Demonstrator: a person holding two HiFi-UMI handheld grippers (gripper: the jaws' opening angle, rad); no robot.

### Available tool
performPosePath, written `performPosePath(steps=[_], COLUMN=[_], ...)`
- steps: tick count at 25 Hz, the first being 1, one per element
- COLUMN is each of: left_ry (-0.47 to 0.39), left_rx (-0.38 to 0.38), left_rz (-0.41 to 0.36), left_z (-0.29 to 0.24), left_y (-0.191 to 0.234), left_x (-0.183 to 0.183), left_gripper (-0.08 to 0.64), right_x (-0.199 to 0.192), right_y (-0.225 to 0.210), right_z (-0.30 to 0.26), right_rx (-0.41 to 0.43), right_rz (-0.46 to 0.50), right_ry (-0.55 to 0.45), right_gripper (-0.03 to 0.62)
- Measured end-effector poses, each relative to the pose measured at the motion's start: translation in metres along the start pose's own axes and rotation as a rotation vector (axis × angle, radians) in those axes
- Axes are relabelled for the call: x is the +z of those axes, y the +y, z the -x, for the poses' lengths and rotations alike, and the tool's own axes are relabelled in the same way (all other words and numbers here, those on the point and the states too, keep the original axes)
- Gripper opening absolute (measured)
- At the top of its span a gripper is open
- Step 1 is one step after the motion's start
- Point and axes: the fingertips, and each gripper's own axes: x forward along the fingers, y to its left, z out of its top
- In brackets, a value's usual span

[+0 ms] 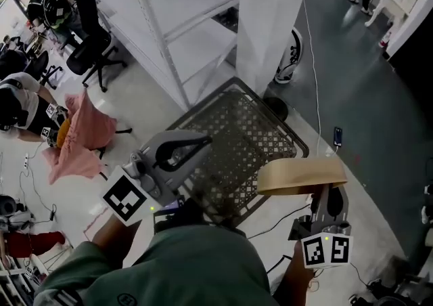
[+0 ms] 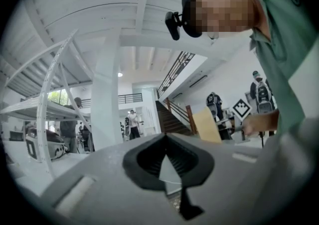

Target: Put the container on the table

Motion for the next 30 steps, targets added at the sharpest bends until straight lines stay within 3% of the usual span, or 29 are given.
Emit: performPosePath(steps=[7,15,30], left_ry=[-0.059,-0.036,-0.001], left_rx=[-0.020,-0.013,-0.029], left_rz=[0.062,0.142,0.218], left_z=[0.003,0.009,-0.007], left_y=[0.063,0.114,0.153], left_x=[-0.013,-0.057,-0.107], left_gripper=[-0.002,-0.002,-0.002], right_x=[-0.001,-0.032,-0.097], right_y=[0.020,0.042,0.043], right_z=[-0.041,-0.103,-0.178], right_rx=[-0.054,-0.048,-0.053], right_rz=[0.006,-0.006,-0.065], right_ry=[0.035,0.124,0.253], right_gripper=[0.009,0.009,0.009])
